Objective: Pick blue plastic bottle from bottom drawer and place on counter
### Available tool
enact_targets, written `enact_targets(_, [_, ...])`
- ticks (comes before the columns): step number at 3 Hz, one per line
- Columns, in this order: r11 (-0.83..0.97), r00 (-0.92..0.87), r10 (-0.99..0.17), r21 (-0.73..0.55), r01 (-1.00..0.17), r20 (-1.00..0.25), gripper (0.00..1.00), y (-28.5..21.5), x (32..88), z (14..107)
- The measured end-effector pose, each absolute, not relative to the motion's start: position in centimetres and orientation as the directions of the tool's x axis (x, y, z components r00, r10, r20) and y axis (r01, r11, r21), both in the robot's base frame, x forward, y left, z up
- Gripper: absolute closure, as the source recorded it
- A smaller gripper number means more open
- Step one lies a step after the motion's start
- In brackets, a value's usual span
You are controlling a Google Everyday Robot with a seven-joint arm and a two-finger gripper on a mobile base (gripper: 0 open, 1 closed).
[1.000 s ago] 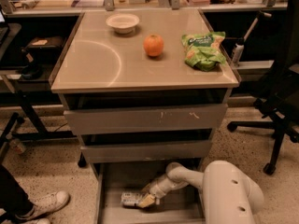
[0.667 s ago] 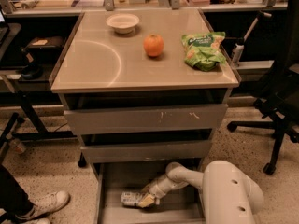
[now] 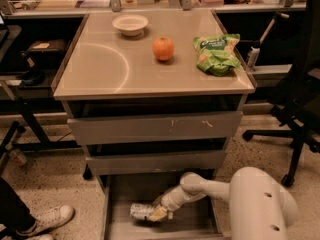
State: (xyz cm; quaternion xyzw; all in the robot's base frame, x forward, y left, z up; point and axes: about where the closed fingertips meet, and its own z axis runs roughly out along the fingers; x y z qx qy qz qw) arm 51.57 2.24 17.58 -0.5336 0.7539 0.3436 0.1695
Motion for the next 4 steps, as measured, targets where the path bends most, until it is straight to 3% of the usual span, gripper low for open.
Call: enact_targets(4, [0.277,-0.343,-0.724,0.203,-0.939,-0.599,1.0,1.1,47.0,35.4])
